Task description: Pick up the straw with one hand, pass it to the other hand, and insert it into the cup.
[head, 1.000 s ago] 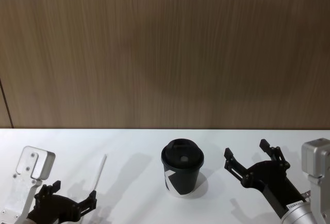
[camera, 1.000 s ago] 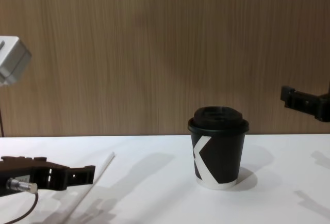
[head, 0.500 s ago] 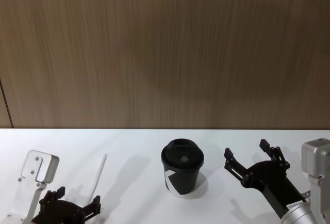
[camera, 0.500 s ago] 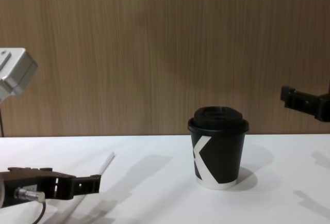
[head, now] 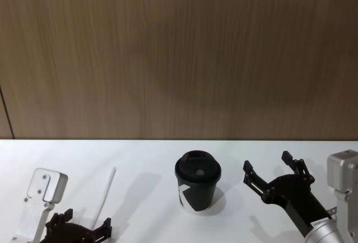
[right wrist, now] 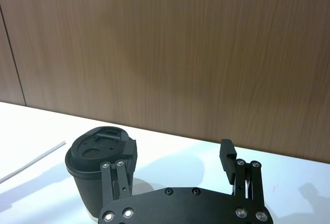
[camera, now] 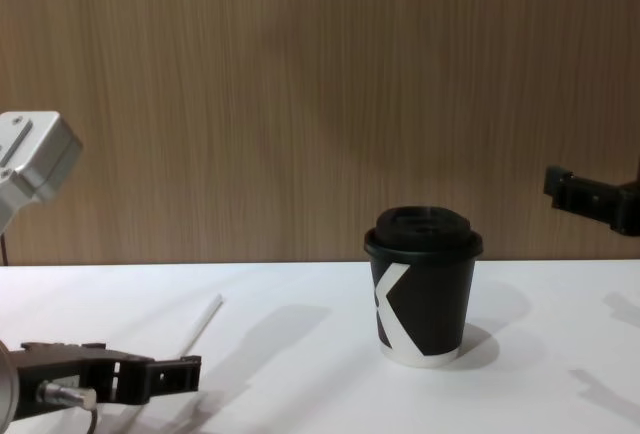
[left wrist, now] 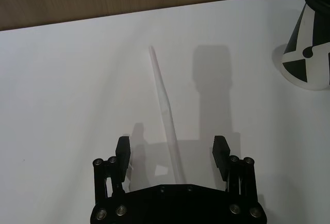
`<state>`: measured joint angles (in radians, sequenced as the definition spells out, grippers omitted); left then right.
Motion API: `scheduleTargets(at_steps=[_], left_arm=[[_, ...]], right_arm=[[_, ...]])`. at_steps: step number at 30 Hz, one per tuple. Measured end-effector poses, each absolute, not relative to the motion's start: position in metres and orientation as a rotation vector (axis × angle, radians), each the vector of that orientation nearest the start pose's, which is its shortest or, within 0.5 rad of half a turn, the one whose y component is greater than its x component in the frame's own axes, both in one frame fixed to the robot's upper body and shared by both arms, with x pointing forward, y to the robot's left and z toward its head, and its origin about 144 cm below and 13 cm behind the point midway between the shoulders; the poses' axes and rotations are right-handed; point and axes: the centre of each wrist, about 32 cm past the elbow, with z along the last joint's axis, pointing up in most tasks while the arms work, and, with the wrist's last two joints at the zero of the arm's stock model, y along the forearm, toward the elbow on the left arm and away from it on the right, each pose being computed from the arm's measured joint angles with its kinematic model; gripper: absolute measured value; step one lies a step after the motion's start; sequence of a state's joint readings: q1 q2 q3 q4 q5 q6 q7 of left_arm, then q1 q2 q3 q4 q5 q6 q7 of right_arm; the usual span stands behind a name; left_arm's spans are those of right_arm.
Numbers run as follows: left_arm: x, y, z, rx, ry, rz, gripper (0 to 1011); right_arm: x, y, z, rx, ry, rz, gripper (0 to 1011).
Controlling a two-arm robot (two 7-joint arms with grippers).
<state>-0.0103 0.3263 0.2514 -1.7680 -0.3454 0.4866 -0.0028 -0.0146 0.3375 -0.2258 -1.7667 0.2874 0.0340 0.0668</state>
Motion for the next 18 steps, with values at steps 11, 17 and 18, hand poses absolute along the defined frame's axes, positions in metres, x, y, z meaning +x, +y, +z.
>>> scheduleTargets(at_steps=[11, 17, 18], left_arm=[[0.4448, 0.2231, 1.186, 0.297, 0.281, 1.264, 1003], [0.4443, 0.2218, 1.1841, 0.29, 0.296, 1.276, 1003], [0.4443, 0.2215, 1.1836, 0.288, 0.301, 1.279, 1003]], right_arm=[[0.4433, -0.2371, 1.1887, 0.026, -0.075, -1.229, 1001], [0.4433, -0.2371, 1.1887, 0.026, -0.075, -1.23, 1001], [0.4433, -0.2371, 1.1887, 0.026, -0.075, -1.229, 1001]])
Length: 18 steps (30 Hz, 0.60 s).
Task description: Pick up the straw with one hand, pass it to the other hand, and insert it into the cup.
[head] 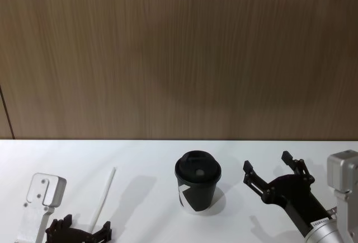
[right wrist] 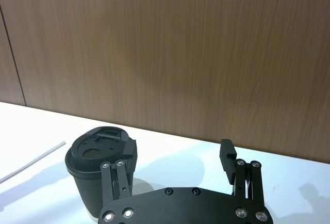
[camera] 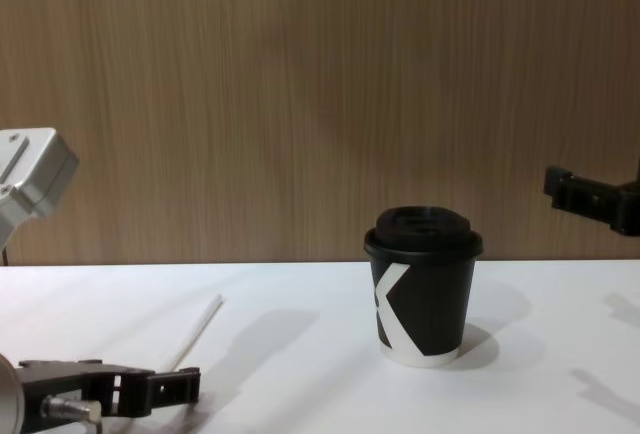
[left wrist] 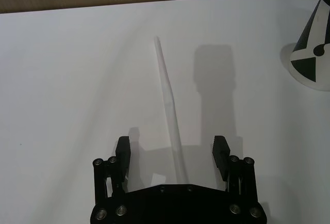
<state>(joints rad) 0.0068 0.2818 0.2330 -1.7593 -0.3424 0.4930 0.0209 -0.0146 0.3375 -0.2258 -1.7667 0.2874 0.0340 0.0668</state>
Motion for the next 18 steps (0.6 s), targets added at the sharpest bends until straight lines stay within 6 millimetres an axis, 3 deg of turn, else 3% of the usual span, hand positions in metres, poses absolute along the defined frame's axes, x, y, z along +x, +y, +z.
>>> scheduleTargets(at_steps=[18], left_arm=[[0.4472, 0.2216, 1.1807, 0.264, 0.334, 1.296, 1003]], right_arm=[[0.4433, -0.2371, 1.1887, 0.026, -0.075, -1.229, 1001]])
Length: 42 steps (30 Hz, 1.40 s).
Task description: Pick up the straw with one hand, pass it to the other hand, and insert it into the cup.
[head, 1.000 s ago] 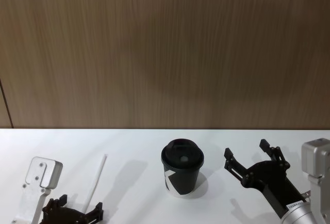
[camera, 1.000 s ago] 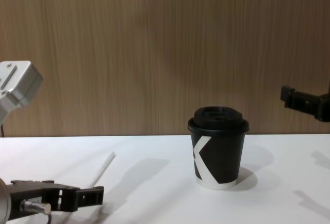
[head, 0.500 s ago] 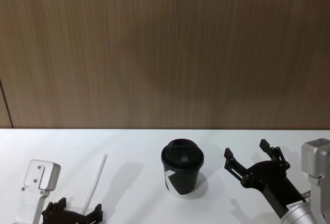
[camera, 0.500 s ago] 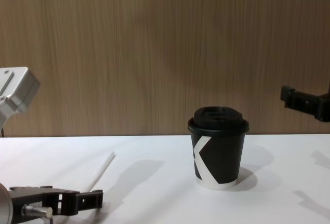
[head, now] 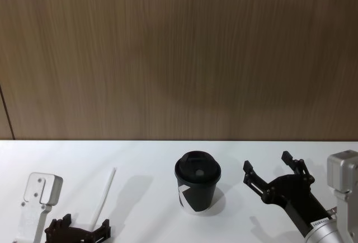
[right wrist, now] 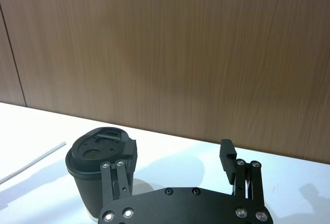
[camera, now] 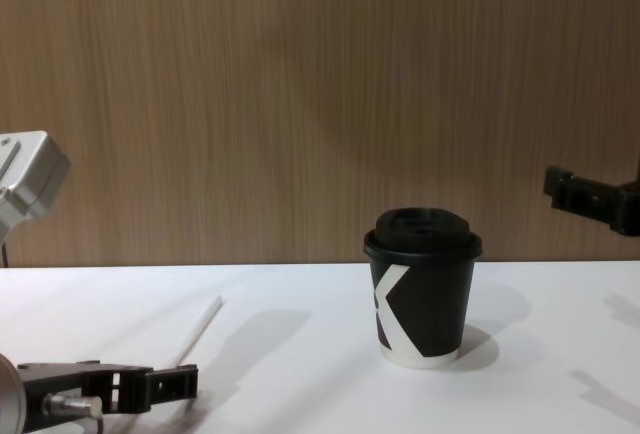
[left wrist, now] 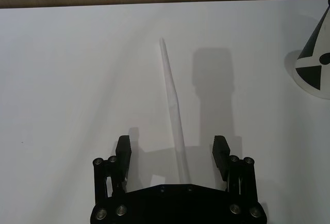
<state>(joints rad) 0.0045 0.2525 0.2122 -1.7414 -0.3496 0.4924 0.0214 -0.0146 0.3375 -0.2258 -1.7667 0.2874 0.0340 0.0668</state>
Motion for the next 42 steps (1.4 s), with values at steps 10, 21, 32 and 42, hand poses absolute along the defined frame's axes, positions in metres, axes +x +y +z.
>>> scheduleTargets(at_steps=[10, 21, 32, 42], left_arm=[[0.448, 0.222, 1.1802, 0.259, 0.341, 1.298, 996], [0.4485, 0.223, 1.1798, 0.258, 0.343, 1.303, 793], [0.4486, 0.2227, 1.1796, 0.257, 0.345, 1.303, 722], [0.4485, 0.2225, 1.1793, 0.257, 0.347, 1.301, 656]], right_arm=[[0.4433, -0.2371, 1.1887, 0.026, -0.075, -1.229, 1001], [0.4433, -0.2371, 1.1887, 0.026, -0.075, -1.23, 1001], [0.4433, -0.2371, 1.1887, 0.026, -0.075, -1.23, 1001], [0.4433, -0.2371, 1.1887, 0.026, -0.075, -1.229, 1001]])
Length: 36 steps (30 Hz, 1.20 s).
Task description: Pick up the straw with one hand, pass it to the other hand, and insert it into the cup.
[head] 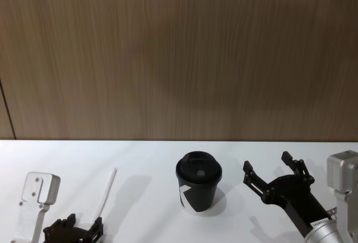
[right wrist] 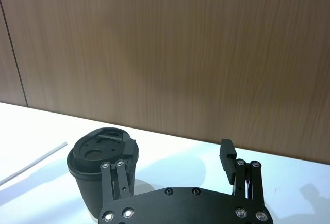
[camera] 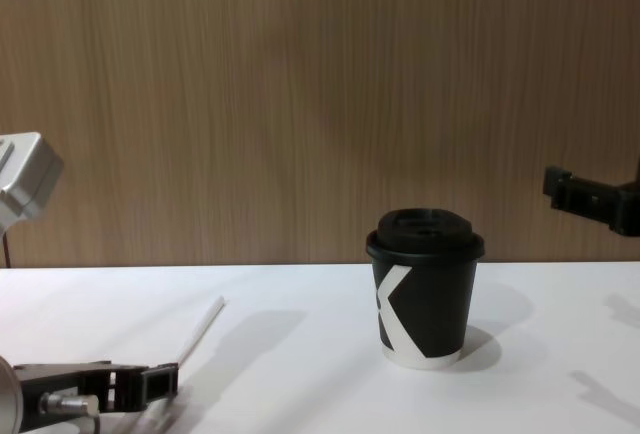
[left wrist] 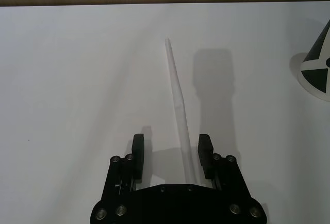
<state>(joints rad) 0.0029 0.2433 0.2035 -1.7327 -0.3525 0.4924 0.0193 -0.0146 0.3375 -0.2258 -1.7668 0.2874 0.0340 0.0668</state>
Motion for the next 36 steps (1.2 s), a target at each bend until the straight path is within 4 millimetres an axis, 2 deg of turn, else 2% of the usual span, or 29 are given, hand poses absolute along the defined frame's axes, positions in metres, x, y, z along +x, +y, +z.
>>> scheduleTargets(at_steps=[36], left_arm=[[0.4484, 0.2221, 1.1791, 0.257, 0.349, 1.299, 413]], right_arm=[[0.4433, -0.2371, 1.1887, 0.026, -0.075, -1.229, 1001]])
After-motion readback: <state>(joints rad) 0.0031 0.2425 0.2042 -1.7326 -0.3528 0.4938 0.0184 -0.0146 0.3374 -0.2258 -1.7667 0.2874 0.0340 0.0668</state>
